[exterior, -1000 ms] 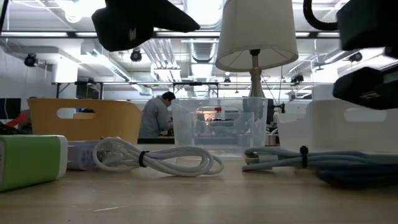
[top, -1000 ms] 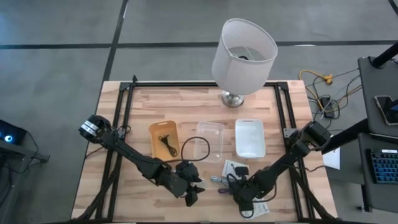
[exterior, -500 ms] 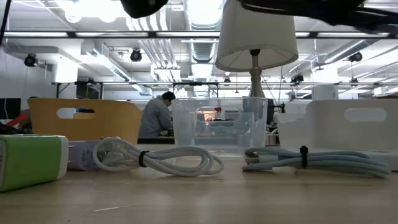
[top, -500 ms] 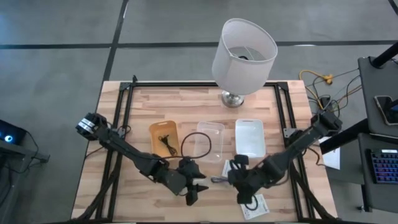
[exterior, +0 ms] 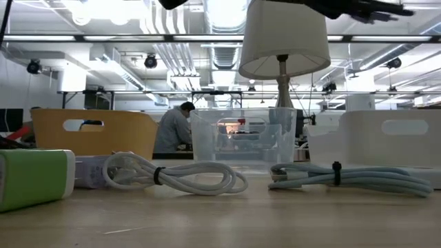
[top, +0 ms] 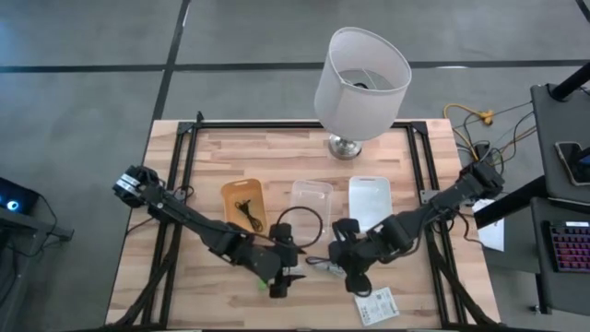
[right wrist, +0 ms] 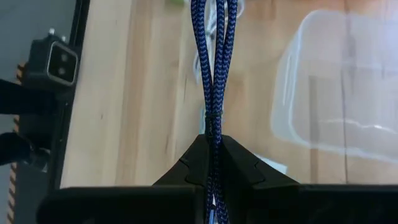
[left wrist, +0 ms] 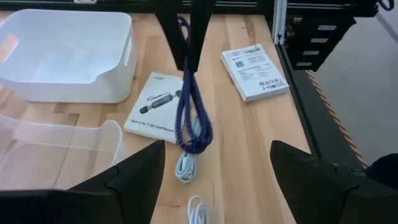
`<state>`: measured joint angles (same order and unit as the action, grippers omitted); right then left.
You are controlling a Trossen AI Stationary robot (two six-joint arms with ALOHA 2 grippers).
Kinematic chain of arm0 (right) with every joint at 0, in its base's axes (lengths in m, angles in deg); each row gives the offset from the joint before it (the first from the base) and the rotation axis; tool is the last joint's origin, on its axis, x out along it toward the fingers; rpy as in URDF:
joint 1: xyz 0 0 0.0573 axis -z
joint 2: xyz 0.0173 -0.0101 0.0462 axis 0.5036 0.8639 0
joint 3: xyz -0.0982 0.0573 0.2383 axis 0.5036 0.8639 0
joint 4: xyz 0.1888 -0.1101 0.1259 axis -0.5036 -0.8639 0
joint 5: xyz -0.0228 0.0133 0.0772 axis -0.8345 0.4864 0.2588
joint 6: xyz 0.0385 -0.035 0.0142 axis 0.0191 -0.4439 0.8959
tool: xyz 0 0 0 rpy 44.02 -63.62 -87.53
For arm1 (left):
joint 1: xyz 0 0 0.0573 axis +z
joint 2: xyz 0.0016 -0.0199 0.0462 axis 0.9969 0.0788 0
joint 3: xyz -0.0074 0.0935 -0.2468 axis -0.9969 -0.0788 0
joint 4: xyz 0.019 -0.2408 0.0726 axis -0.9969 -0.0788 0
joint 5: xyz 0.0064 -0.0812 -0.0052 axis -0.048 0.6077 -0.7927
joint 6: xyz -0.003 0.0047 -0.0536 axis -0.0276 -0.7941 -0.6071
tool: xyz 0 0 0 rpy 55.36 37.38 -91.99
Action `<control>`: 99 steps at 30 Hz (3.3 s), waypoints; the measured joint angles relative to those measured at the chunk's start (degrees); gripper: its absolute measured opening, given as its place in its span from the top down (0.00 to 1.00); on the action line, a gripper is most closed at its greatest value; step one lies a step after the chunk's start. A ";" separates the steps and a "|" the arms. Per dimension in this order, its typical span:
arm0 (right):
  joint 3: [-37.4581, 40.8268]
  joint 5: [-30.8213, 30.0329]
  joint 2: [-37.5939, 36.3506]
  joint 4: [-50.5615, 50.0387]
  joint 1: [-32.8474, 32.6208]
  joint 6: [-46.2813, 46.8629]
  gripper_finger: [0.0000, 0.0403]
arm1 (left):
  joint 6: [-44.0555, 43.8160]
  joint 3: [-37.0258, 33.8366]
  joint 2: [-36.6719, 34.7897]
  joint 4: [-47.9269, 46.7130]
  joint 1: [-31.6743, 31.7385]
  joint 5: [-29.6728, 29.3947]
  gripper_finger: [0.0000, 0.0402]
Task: Pick and place items into bin
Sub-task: Put the purple charger cable into the yellow bin, then put the light blue charger cable into the yellow bin
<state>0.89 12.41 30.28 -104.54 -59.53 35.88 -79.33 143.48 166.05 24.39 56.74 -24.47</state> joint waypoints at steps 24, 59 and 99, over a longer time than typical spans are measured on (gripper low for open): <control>-0.46 -0.63 0.63 4.72 4.33 -2.75 0.97 | -0.57 -0.74 0.40 -0.40 5.16 3.48 0.65; 0.72 -14.62 -8.01 -8.51 -1.70 11.66 0.51 | -38.25 4.31 -17.12 -63.81 -0.13 -3.31 1.00; 5.46 -9.20 -7.06 -9.19 -4.99 18.62 0.51 | -39.87 7.85 -8.26 -48.75 3.54 0.92 0.43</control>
<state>6.35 3.21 23.21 -113.72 -64.52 54.50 -119.20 151.33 157.78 -24.36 60.29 -23.55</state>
